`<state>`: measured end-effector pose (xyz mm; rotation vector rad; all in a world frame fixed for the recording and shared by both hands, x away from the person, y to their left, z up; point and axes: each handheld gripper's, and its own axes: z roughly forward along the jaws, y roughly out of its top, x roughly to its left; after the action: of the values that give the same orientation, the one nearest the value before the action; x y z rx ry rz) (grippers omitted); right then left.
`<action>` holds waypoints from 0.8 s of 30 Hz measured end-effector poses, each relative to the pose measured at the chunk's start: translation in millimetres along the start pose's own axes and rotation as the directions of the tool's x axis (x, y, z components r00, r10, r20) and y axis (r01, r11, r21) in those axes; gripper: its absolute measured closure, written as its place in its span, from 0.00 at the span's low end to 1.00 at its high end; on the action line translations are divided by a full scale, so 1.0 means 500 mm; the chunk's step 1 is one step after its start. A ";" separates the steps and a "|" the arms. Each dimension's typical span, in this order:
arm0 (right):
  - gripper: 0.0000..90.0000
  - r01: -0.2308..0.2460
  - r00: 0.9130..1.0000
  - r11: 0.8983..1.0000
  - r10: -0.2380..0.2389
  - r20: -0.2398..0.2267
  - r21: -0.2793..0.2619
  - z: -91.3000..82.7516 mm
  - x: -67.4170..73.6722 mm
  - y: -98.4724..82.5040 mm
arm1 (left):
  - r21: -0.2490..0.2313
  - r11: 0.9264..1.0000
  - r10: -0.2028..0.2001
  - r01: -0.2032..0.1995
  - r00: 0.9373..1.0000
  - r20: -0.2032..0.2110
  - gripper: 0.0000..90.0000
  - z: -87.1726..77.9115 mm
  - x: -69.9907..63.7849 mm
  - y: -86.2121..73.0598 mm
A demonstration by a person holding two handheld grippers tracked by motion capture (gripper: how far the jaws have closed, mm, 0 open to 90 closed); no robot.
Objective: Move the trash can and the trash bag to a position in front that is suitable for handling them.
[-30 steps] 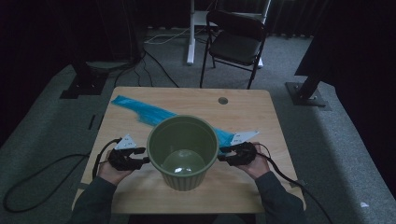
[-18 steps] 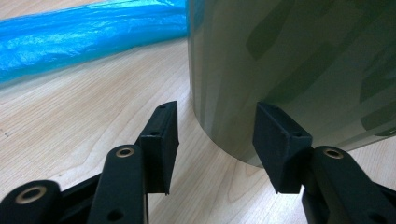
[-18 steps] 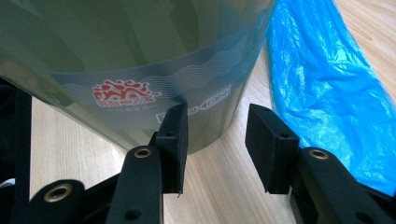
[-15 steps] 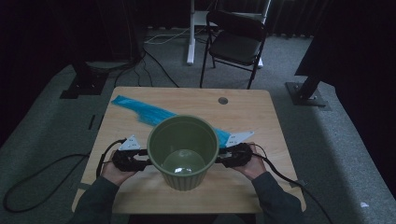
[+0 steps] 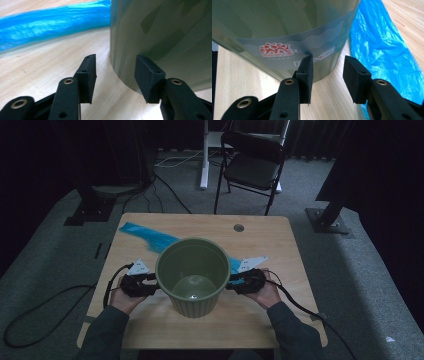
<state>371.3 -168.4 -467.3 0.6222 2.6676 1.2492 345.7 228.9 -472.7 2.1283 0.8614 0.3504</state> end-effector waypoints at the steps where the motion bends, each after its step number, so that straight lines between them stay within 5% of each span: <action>1: 0.65 0.000 1.000 1.000 0.000 0.003 0.002 0.002 -0.001 0.002 | -0.005 1.000 -0.009 0.009 1.000 -0.011 0.59 0.003 0.007 0.001; 8: 0.63 -0.007 0.999 1.000 0.006 0.045 0.015 0.011 -0.016 0.007 | -0.006 1.000 -0.021 0.021 1.000 -0.015 0.57 0.009 0.018 0.002; 14: 0.62 -0.076 0.985 0.995 0.065 0.162 0.065 0.041 -0.068 -0.011 | 0.007 0.998 -0.057 0.057 0.998 -0.019 0.57 0.023 0.034 -0.005; 24: 0.60 -0.141 0.971 0.977 0.104 0.217 0.160 0.099 -0.109 -0.037 | 0.006 0.998 -0.063 0.063 0.998 -0.028 0.57 0.034 0.046 -0.002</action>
<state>429.0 -167.0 -516.4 0.9020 2.6137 0.9231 370.9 235.2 -485.4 2.1016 0.9448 0.3455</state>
